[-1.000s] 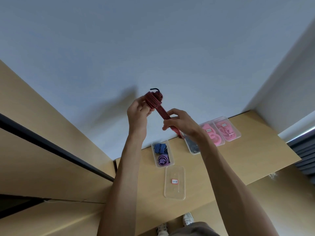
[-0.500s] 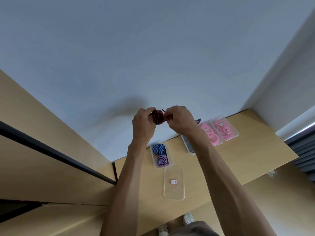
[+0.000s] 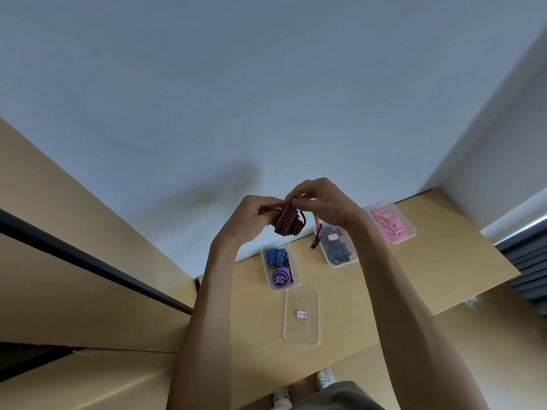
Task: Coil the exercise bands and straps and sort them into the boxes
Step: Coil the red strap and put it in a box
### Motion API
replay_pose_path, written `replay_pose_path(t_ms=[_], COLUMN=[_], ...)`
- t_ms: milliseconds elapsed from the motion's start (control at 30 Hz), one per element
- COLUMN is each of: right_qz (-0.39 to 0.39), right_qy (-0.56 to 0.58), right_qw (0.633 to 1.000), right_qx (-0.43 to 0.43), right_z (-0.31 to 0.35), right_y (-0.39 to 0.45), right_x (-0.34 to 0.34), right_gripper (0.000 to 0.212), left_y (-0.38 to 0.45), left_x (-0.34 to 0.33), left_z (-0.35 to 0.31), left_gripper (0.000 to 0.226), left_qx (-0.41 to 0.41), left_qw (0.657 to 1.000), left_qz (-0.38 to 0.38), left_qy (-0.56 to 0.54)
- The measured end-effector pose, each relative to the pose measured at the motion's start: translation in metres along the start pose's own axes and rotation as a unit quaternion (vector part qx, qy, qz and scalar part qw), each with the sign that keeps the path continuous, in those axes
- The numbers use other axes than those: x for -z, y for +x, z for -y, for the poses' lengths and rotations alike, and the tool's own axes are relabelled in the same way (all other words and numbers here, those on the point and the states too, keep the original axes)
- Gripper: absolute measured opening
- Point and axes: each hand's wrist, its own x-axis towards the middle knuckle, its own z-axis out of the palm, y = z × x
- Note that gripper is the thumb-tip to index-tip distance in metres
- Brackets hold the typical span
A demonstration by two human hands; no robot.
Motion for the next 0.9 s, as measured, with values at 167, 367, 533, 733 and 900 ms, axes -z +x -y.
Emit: replay_pose_path(t_ms=[167,367,533,733,900], right_qz=[-0.023,-0.08,-0.08,-0.048,-0.115], right_qy=[0.243,0.156,0.18,0.141,0.081], right_qw=[0.97,0.983,0.974,0.983,0.989], right_qx=[-0.015,-0.063,-0.109,-0.105,-0.047], right_z=[-0.008,-0.014,-0.018,-0.019,-0.019], right_y=[0.0,0.005,0.007,0.001,-0.002], right_x=[-0.001,-0.021,-0.024,-0.031,-0.03], right_gripper=[0.009,0.019,0.017,0.053,0.032], left_y=[0.0,0.013,0.021,0.024,0.026], left_x=[-0.005,-0.019,-0.03,-0.033,-0.024], left_z=[-0.005,-0.008,-0.005,0.0,0.003], left_gripper=[0.027,0.028,0.031,0.026,0.023], left_qx=[-0.016,-0.001,0.0,-0.01,-0.002], left_qw=[0.988,0.958,0.945,0.918,0.896], left_qz=[-0.005,-0.126,-0.241,-0.331,-0.419], left_qy=[-0.15,-0.259,-0.221,-0.216,-0.146])
